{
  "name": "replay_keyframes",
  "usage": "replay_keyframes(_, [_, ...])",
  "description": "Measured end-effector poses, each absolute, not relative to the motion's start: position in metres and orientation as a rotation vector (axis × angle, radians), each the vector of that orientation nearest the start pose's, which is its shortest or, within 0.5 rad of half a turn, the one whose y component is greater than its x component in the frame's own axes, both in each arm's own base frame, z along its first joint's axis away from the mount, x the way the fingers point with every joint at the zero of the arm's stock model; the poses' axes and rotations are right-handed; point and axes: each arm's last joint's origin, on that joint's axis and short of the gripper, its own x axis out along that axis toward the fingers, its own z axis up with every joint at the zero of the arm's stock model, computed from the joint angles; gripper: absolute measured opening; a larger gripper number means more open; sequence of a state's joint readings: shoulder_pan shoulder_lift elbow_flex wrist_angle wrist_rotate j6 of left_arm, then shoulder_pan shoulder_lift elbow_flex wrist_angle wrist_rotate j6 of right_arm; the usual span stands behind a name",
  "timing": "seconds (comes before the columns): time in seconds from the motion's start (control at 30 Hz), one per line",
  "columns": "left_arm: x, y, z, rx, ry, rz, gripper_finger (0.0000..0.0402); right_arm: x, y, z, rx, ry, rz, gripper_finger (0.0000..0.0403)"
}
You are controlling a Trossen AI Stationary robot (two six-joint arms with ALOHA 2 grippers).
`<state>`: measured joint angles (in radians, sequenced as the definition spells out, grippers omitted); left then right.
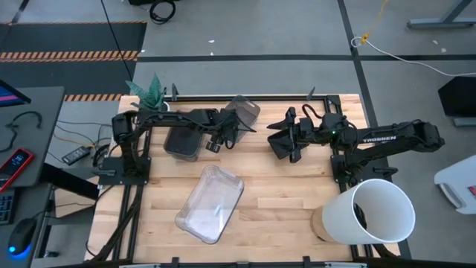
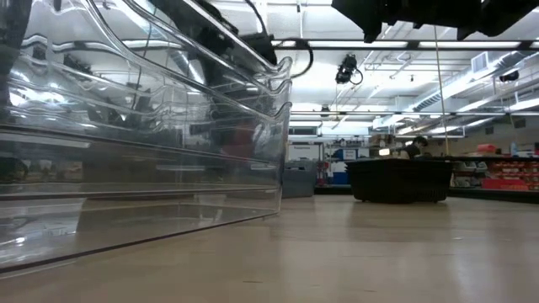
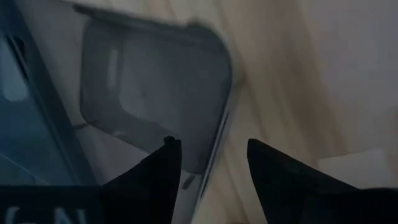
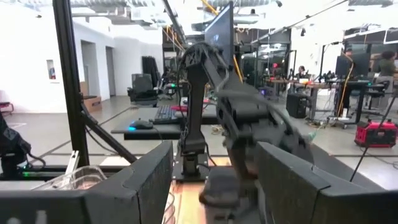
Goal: Stack baskets by color
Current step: Stack the black bin on top of the black bins
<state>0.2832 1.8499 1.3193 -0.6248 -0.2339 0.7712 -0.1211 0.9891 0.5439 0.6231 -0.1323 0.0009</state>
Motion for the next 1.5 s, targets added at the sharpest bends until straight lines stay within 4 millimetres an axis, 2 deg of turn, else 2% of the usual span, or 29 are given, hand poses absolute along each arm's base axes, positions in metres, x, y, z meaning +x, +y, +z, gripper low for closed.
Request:
replay_keyframes(0.2, [0.361,0.115,0.173,0.679,1.38,0.031,0.0183,0.218,-0.023,0.289,-0.018,-0.177,0.012,0.0231])
replay_keyframes(0.37, [0.362,0.115,0.169,0.695,1.392,0.019,0.0153,0.218,-0.023,0.288,-0.015,-0.174,0.012,0.0231])
replay_keyframes(0.57, [0.362,0.115,0.169,0.721,1.395,-0.003,0.0098,0.218,-0.023,0.288,-0.015,-0.173,0.012,0.0231])
replay_keyframes(0.73, [0.365,0.108,0.171,0.765,1.401,-0.02,0.0018,0.218,-0.023,0.288,-0.015,-0.172,0.012,0.0231])
replay_keyframes(0.9, [0.373,0.095,0.193,0.789,1.327,0.028,0.0008,0.218,-0.022,0.288,-0.014,-0.172,0.014,0.0231])
replay_keyframes(1.03, [0.369,0.082,0.221,0.777,1.26,0.117,0.0005,0.218,-0.022,0.288,-0.014,-0.171,0.015,0.0231])
replay_keyframes(1.3, [0.32,0.065,0.278,0.543,1.253,0.249,0.0004,0.218,-0.019,0.288,-0.022,-0.176,0.026,0.0231])
replay_keyframes(1.5, [0.285,0.044,0.312,0.401,1.202,0.252,0.0003,0.218,-0.02,0.289,-0.023,-0.177,0.026,0.0231])
